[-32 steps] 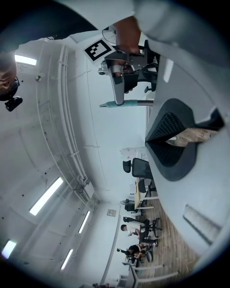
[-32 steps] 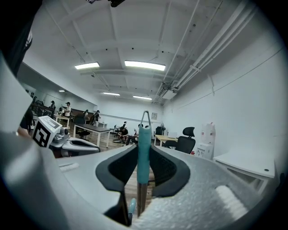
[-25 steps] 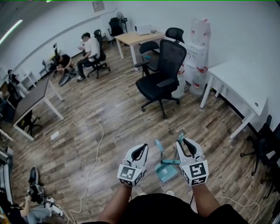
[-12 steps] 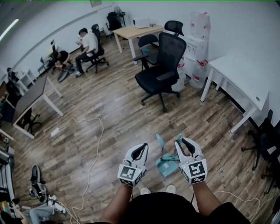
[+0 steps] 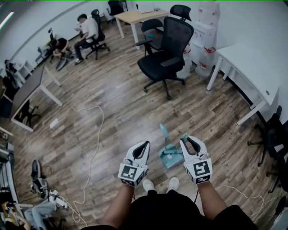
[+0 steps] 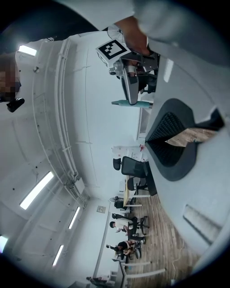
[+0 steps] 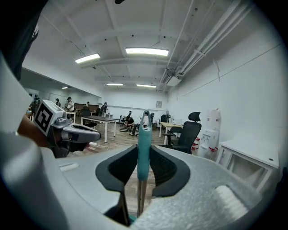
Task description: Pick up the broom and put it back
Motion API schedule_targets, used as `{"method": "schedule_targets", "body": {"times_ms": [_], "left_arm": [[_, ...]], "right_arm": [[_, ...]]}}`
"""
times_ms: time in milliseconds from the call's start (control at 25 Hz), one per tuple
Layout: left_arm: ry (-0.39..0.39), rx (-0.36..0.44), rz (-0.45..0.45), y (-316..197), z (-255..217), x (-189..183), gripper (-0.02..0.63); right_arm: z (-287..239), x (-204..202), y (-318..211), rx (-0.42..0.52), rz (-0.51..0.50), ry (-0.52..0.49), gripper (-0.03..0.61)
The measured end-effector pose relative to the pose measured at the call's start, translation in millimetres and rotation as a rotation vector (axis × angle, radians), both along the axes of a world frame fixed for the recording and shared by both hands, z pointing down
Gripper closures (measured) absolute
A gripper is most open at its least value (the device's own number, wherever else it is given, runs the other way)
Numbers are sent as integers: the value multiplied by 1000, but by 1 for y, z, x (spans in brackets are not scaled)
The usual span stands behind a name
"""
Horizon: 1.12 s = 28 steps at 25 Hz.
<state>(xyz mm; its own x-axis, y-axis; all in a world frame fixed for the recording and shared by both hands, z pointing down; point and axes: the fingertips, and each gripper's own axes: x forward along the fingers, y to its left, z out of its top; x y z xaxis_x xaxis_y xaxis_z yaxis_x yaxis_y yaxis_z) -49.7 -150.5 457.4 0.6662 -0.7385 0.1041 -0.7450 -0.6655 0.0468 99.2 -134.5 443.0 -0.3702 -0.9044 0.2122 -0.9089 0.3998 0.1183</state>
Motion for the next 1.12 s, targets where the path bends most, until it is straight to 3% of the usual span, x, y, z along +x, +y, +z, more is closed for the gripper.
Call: {"method": "schedule_targets", "body": {"times_ms": [240,720,1120], "left_arm": [[33,-2,-8,6,12,0,595],[-5,-163,-73,25,62,-14,595],[-28,-220,-84,37,101,-22,595]], "right_arm": [[25,-6,14,-51,-38,42,486],[90,-2,45,-157,-44,81,486],[149,5,73,-282,-52,150,485]]}}
